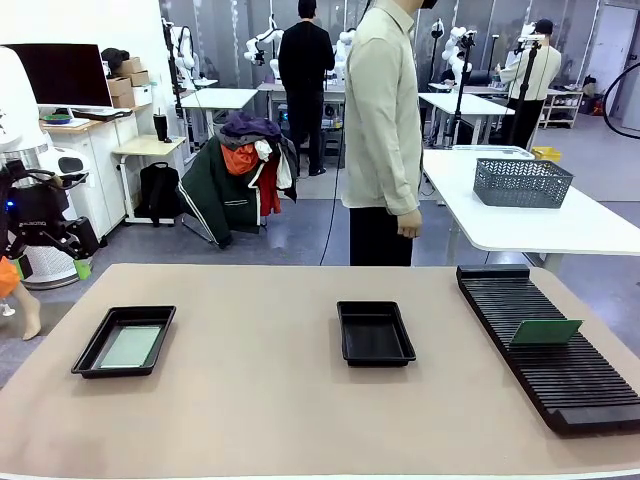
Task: Inspect and transfer BCBs to ESD trays.
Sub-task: Pick up the Blank PCB from the PCB Rack and place it in the right ESD tray.
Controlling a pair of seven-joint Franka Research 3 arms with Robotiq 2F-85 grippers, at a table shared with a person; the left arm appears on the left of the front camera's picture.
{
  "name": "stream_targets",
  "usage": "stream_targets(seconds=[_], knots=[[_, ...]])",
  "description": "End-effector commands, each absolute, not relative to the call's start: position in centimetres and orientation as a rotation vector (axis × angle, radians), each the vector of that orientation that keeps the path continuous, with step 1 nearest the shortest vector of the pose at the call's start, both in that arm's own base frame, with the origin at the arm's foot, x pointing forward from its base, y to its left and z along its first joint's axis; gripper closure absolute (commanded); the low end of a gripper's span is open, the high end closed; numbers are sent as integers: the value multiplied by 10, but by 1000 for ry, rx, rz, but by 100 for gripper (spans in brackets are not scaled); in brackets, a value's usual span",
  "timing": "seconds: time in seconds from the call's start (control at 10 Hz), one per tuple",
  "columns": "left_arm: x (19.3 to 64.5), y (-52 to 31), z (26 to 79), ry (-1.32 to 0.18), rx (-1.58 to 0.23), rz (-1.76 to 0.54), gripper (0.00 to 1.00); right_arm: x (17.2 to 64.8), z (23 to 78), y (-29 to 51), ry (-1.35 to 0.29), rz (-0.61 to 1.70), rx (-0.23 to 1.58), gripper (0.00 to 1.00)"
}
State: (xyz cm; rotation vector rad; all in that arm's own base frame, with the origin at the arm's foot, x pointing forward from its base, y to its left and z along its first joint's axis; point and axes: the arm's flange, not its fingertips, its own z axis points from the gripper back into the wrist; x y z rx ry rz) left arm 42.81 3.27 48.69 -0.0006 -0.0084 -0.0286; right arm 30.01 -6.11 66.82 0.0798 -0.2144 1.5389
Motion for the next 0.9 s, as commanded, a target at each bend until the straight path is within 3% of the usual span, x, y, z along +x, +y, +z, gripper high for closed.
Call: stream_targets(seconds=[0.0,0.8], knots=[[428,33,485,-17,-1,-36,0,299,684,-57,-210,1523,118,0],[428,33,485,-17,-1,-36,0,299,672,-62,-206,1527,84,0]])
